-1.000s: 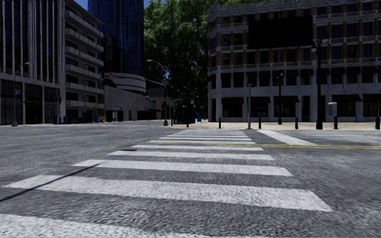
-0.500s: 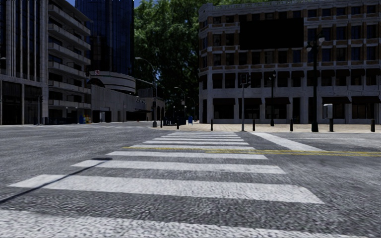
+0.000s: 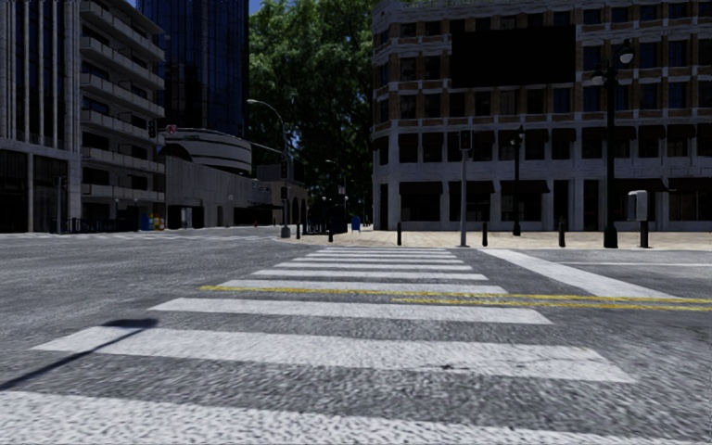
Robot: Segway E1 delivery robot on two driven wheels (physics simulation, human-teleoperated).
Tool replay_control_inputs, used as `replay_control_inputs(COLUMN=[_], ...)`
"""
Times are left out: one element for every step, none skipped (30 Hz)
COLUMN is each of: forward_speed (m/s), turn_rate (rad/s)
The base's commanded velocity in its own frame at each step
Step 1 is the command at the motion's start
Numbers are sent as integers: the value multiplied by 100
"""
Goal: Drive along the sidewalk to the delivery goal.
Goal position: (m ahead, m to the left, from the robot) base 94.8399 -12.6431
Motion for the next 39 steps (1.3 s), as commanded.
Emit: replay_control_inputs(forward_speed=[200,200,200,200,200,200,200,200,200,200,200,200,200,200,200,200,200,200,200,200,200,200,200,200,200,200,200,200,200,200,200,200,200,200,200,200,200,200,200], turn_rate=[0,0,0,0,0,0,0,0,0,0,0,0,0,0,0,0,0,0,0,0,0,0,-1,-2,-3,-3,-5,-9,-13,-13,-15,-16,-17,-17,-17,-17,-17,-17,-17])
